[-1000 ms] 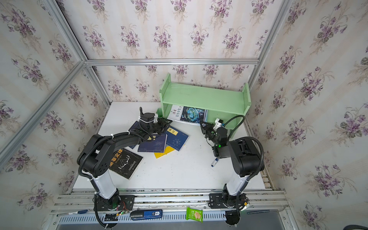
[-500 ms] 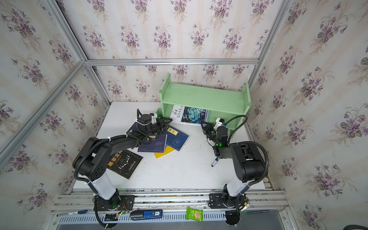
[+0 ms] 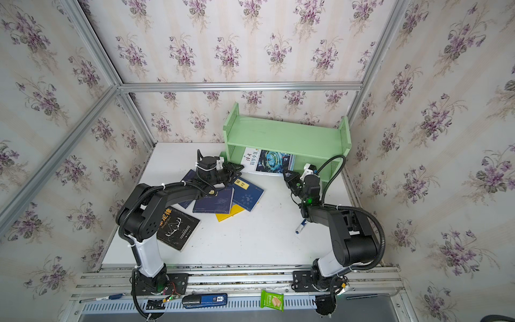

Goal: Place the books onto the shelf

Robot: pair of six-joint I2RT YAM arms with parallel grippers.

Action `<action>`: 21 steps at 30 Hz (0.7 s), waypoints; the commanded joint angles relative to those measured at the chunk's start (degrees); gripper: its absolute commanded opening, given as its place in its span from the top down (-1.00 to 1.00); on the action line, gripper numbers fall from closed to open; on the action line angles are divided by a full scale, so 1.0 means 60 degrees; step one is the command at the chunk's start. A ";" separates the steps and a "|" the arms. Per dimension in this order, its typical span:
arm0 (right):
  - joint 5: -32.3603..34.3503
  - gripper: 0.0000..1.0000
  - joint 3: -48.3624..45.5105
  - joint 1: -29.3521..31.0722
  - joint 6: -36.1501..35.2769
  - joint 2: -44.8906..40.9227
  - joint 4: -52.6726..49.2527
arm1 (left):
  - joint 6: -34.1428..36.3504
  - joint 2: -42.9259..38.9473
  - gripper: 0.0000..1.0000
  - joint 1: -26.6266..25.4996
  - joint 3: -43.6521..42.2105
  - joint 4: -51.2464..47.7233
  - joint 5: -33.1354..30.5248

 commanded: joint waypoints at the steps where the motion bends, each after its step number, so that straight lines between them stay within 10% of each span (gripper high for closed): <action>1: 0.0025 0.93 0.0230 0.0046 -0.0377 -0.0129 -0.0011 | -0.0138 0.0042 0.21 -0.0005 0.0165 0.0265 0.0142; 6: -0.0101 0.83 0.0450 0.0041 -0.0453 -0.0072 -0.0459 | -0.0179 0.0073 0.64 -0.0001 0.0166 0.0506 0.0124; 21: -0.0229 0.19 0.1084 -0.0087 -0.1211 -0.0558 -0.2826 | -0.0154 0.0346 0.90 0.0039 0.0490 0.0857 -0.0446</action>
